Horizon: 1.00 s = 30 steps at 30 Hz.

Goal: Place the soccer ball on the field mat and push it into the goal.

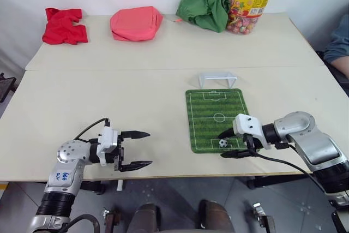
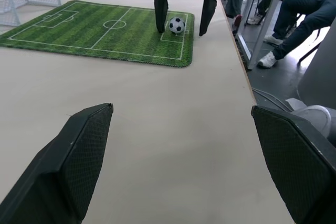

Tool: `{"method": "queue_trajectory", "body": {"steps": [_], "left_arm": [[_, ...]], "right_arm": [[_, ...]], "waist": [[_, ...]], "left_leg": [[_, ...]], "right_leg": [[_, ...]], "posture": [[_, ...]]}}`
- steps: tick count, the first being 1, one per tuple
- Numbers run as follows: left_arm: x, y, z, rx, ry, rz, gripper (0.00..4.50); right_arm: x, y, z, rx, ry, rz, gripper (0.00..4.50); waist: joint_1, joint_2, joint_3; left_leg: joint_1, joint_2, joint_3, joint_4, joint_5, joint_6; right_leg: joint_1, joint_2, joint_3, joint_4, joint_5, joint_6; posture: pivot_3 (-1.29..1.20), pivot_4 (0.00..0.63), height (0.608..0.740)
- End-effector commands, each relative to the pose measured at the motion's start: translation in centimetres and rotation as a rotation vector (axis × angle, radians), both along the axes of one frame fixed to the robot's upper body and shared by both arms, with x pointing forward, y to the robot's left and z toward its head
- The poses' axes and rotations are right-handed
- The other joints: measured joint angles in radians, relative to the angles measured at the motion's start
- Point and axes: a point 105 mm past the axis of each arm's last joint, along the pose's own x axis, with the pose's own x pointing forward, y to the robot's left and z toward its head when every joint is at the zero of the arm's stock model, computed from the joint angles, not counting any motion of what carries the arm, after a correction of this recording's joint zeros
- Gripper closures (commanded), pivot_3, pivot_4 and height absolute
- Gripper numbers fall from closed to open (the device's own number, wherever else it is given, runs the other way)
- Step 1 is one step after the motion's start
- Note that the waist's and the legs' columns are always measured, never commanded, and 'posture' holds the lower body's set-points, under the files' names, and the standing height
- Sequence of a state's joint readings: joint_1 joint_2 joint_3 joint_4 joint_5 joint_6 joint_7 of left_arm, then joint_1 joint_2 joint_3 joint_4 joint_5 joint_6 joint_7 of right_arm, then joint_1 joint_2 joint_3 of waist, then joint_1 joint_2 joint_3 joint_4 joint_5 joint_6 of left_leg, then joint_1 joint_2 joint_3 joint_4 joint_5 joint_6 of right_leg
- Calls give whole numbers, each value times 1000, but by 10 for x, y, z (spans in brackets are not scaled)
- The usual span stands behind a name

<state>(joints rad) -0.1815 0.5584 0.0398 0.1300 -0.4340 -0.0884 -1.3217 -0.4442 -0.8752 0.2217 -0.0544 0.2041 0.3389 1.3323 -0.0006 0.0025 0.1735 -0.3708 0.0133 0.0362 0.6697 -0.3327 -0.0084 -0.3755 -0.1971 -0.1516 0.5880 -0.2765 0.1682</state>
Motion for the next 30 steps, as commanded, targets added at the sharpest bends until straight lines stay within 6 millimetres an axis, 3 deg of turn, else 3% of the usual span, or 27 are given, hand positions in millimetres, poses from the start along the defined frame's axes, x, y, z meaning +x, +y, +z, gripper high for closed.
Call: {"method": "queue_trajectory", "body": {"steps": [1,6,7,10,17,21,30], "left_arm": [[1,-2,6,-22,-33,-8,0],[4,-4,6,-25,-38,-20,0],[5,-4,6,-26,-41,-26,0],[10,-6,7,-31,-49,-47,0],[15,-11,11,-52,-63,-106,0],[16,-14,13,-60,-65,-133,0],[10,-17,14,-71,-59,-153,0]], "right_arm": [[0,0,26,29,-72,13,1180],[-10,-3,48,86,-107,6,1180],[-16,-6,51,96,-114,15,1351],[-27,-13,52,88,-132,14,2091],[-51,-4,40,128,-106,19,4467],[-57,2,31,190,-70,-6,4467],[-44,3,-4,251,-8,0,4467]], "waist": [[0,0,0],[3,0,0],[8,0,0],[14,-1,0],[21,-2,1],[23,-3,1],[21,-3,1]], "left_leg": [[0,0,0,0,0,0],[0,0,0,0,0,0],[0,0,0,0,0,0],[0,0,0,0,0,0],[0,0,0,0,0,0],[0,0,0,1,0,0],[0,0,0,2,0,0]], "right_leg": [[0,0,0,0,0,0],[0,0,0,0,0,0],[0,0,0,0,0,0],[0,0,0,-1,0,0],[0,0,0,0,0,0],[0,0,0,0,0,0],[1,0,0,0,0,0]], "posture": [[0,150,740],[0,150,740],[0,150,740],[0,150,740],[0,150,740],[0,150,740],[0,150,740]]}}
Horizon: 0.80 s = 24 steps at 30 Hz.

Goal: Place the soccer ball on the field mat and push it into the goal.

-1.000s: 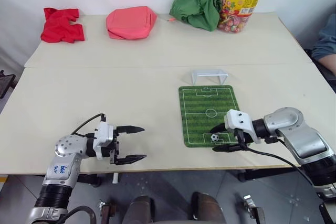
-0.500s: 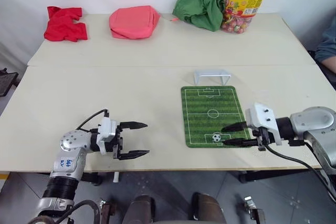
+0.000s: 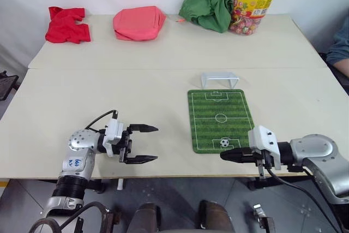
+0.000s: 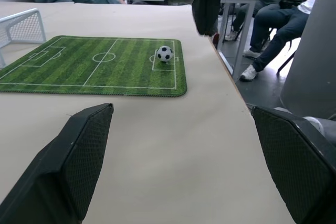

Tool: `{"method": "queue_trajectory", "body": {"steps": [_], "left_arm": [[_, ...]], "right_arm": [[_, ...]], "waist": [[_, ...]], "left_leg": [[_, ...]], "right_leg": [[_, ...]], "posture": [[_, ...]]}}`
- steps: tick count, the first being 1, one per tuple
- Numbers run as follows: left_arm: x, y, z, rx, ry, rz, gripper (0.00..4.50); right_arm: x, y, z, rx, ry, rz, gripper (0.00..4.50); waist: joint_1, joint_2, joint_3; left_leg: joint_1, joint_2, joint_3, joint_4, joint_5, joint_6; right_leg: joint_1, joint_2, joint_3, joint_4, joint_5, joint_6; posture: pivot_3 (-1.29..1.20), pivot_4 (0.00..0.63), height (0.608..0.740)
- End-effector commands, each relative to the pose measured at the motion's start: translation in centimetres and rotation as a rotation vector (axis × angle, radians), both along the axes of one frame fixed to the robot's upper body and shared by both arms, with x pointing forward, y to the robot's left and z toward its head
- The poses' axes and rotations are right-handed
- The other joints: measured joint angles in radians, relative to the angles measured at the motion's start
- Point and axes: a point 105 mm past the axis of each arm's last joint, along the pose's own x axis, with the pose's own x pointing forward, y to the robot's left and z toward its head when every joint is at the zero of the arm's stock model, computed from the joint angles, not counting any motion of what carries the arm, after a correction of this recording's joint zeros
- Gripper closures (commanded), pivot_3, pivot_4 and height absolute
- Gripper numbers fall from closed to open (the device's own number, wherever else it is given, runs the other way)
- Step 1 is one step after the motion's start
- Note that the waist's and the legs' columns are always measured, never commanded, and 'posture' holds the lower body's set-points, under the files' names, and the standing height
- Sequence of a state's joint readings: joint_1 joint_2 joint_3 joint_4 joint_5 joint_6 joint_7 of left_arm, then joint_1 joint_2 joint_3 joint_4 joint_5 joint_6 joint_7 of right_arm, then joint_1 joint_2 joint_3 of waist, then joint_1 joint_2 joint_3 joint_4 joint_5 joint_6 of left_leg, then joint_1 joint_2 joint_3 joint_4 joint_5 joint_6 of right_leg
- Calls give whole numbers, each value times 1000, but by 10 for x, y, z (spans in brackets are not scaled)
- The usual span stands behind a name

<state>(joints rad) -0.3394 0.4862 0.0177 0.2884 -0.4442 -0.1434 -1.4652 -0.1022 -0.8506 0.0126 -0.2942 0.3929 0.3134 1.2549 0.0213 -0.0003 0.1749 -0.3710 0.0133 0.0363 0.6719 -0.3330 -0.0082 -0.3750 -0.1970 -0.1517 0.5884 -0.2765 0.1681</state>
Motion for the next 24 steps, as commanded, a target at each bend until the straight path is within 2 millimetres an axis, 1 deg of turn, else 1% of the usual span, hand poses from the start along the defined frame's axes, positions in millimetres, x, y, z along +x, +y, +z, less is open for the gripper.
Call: {"method": "queue_trajectory", "body": {"steps": [1,7,12,15,17,19,21,22,24], "left_arm": [[-3,0,4,-15,-11,5,0],[0,1,17,-77,-13,64,0],[-8,4,10,-44,13,73,0],[-6,3,10,-47,2,94,0],[-1,3,13,-52,-7,107,0],[1,3,15,-54,-11,114,0],[6,5,16,-49,-20,127,0],[8,6,17,-47,-27,135,0],[12,6,18,-50,-35,147,0]], "right_arm": [[6,-1,-4,12,-15,29,4467],[19,-5,-6,15,-19,37,4467],[28,-9,-12,0,-16,41,4467],[44,-10,-12,-5,-45,6,4467],[66,-17,-5,-23,-106,-61,4467],[80,-23,2,-30,-150,-105,4467],[102,-34,25,-26,-256,-197,4467],[108,-37,38,-11,-297,-223,4467],[111,-37,51,10,-340,-234,4467]], "waist": [[-1,0,0],[-1,0,0],[-1,0,0],[-2,0,0],[-4,0,0],[-5,0,0],[-6,0,0],[-7,0,0],[-7,0,0]], "left_leg": [[0,0,0,0,0,0],[0,0,0,0,0,0],[0,0,0,0,0,0],[0,0,0,1,0,0],[0,0,0,2,0,0],[0,0,0,3,0,0],[0,0,0,2,0,0],[-1,0,0,2,0,0],[-1,0,0,2,0,0]], "right_leg": [[0,0,0,0,0,0],[0,0,0,0,0,0],[0,0,0,0,0,0],[0,0,0,0,0,0],[0,0,0,1,0,0],[0,0,0,1,0,0],[0,0,0,1,0,0],[0,0,0,1,0,0],[0,0,0,1,0,0]], "posture": [[0,150,740],[0,150,740],[0,150,740],[0,150,740],[0,150,740],[0,150,740],[0,150,740],[0,150,740],[0,150,740]]}}
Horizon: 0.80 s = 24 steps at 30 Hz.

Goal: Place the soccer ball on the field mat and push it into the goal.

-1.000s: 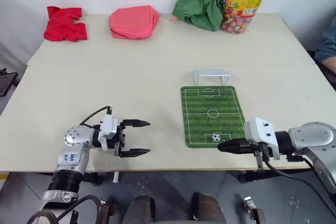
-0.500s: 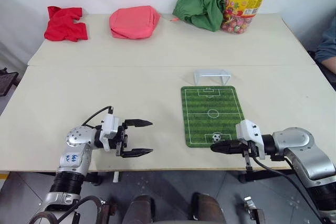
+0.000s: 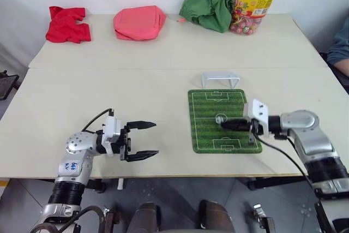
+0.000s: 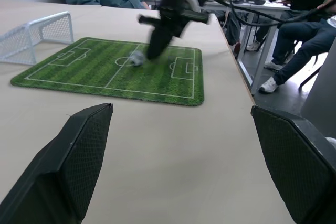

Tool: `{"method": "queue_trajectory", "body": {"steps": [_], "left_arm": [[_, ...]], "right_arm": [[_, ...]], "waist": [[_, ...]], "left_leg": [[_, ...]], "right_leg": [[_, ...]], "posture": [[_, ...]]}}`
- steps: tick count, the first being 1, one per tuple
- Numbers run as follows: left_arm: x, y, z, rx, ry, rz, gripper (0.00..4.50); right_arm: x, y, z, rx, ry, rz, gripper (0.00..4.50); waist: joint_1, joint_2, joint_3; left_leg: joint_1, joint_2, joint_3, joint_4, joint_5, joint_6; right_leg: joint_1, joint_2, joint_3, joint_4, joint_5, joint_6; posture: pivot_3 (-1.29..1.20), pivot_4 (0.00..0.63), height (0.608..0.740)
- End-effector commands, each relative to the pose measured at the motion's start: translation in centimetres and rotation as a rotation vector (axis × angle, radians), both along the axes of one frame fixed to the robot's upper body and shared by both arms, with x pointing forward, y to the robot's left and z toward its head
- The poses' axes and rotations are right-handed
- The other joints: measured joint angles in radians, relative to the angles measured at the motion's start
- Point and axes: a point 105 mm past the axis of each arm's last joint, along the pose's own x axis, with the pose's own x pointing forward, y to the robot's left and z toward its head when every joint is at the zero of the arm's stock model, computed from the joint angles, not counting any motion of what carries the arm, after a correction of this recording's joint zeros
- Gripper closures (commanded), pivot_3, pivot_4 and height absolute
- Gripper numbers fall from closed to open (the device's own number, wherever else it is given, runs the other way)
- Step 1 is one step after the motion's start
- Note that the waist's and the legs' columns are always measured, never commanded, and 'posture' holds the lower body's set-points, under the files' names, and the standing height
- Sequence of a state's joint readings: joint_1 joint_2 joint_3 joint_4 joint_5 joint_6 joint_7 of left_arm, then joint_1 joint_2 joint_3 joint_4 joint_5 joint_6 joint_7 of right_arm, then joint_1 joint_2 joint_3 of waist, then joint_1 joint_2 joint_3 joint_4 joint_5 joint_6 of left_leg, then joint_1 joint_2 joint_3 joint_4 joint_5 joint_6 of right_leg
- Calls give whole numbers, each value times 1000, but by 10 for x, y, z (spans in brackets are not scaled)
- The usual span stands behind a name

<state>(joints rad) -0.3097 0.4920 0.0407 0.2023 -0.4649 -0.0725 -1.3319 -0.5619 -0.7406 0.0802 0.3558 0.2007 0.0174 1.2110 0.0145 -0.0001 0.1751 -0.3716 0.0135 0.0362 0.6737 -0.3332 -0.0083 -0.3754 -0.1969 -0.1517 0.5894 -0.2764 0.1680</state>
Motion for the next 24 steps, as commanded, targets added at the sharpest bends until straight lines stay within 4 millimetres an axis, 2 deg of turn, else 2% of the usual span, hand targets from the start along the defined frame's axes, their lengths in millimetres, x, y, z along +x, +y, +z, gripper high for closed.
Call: {"method": "queue_trajectory", "body": {"steps": [1,5,10,15,18,22,24], "left_arm": [[6,5,7,-1,-45,33,0],[11,5,7,4,-51,48,0],[25,6,9,-12,-66,108,0],[44,9,12,-20,-81,216,0],[56,12,16,-34,-96,282,0],[70,22,27,-81,-103,381,0],[73,29,26,-76,-89,413,0]], "right_arm": [[6,-6,33,45,-131,-40,4467],[1,-4,44,89,-143,-46,4467],[-16,-12,40,95,-84,-39,4467],[-23,-39,35,54,-30,-79,4467],[-22,-66,34,45,-8,-161,4467],[-22,-93,42,59,-12,-249,4467],[-26,-105,45,81,-3,-264,4467]], "waist": [[-1,0,0],[-2,0,0],[2,0,0],[5,0,0],[5,0,0],[5,0,0],[4,0,0]], "left_leg": [[0,0,0,0,0,0],[0,0,0,-1,0,0],[0,0,0,-1,0,0],[0,0,0,0,0,0],[0,0,0,0,0,1],[0,0,1,0,0,1],[0,0,1,0,0,0]], "right_leg": [[0,0,0,0,0,0],[0,0,0,0,0,0],[0,0,0,0,0,0],[0,0,0,0,0,0],[0,0,0,0,0,0],[0,0,0,0,0,0],[0,0,0,0,0,0]], "posture": [[0,150,740],[0,150,740],[0,150,740],[0,150,740],[0,150,740],[0,150,740],[0,150,740]]}}
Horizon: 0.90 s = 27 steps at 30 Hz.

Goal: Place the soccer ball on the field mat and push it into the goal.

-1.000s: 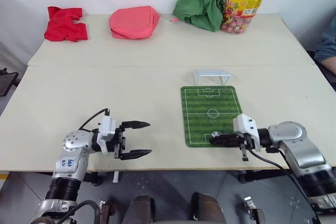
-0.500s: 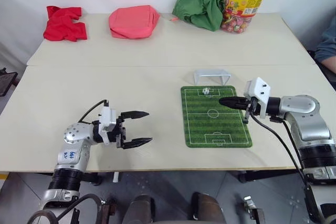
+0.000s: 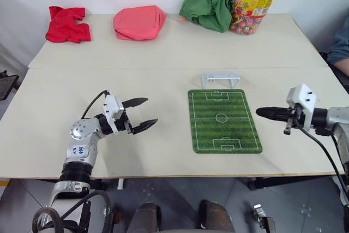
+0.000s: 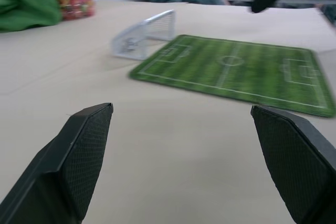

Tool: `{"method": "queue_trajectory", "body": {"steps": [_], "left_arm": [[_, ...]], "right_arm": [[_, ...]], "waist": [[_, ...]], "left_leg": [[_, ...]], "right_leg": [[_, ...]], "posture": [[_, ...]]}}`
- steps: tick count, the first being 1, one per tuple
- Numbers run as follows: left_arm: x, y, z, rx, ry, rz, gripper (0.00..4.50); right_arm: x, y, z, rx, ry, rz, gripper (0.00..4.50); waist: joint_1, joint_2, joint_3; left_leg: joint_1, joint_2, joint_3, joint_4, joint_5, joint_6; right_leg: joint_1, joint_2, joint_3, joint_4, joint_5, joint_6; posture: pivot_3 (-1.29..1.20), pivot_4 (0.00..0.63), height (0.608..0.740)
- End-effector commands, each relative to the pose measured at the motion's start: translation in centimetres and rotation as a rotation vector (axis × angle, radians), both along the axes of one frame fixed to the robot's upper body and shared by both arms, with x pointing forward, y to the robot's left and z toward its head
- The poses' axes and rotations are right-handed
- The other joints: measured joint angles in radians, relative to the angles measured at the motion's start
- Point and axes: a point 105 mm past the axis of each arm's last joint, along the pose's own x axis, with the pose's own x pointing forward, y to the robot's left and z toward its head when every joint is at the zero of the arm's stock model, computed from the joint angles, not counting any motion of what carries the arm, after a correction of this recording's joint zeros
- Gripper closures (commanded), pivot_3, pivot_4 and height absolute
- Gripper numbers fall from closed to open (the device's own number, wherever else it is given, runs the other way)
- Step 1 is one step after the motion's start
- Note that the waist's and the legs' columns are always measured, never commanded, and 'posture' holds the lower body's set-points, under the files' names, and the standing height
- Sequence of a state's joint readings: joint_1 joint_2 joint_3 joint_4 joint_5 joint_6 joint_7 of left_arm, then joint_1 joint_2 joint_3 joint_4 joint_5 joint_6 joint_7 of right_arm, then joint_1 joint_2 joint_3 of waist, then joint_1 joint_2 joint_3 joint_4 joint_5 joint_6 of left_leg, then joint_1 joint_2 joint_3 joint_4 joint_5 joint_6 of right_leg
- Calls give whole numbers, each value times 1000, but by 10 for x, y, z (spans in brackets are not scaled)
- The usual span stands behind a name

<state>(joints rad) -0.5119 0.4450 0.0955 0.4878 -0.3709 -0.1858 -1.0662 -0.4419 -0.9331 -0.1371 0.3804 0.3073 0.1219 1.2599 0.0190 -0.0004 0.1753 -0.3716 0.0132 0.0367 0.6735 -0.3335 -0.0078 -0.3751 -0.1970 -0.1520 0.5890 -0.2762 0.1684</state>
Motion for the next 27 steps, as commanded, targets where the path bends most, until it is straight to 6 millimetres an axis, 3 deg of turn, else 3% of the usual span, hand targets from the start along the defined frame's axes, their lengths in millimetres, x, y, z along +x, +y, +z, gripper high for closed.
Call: {"method": "queue_trajectory", "body": {"steps": [1,4,7,15,22,27], "left_arm": [[7,14,9,-11,-15,70,0],[10,31,10,-25,13,146,0],[10,39,7,-16,52,172,0],[-3,58,6,0,73,165,0],[-4,67,8,2,66,193,0],[-10,77,11,-24,51,236,0]], "right_arm": [[-7,-23,20,23,-42,-29,4467],[-15,-52,16,-5,-5,-90,3858],[-16,-72,13,-31,-15,-147,2876],[-19,-99,16,-9,-69,-231,90],[-20,-95,11,57,-120,-218,37],[-22,-94,-1,140,-188,-310,37]], "waist": [[-1,0,0],[-4,0,0],[-7,0,0],[-25,0,0],[-23,0,0],[-23,0,0]], "left_leg": [[0,0,0,0,0,0],[0,0,0,0,0,0],[0,0,0,0,0,0],[1,0,0,-1,0,0],[1,0,0,-2,0,0],[1,0,0,-3,0,0]], "right_leg": [[0,0,0,0,0,0],[0,0,0,0,0,0],[0,0,0,0,0,0],[0,0,0,0,0,0],[0,0,0,-1,0,0],[0,0,0,-1,0,0]], "posture": [[0,150,740],[0,150,740],[0,150,740],[0,150,740],[0,150,740],[0,150,740]]}}
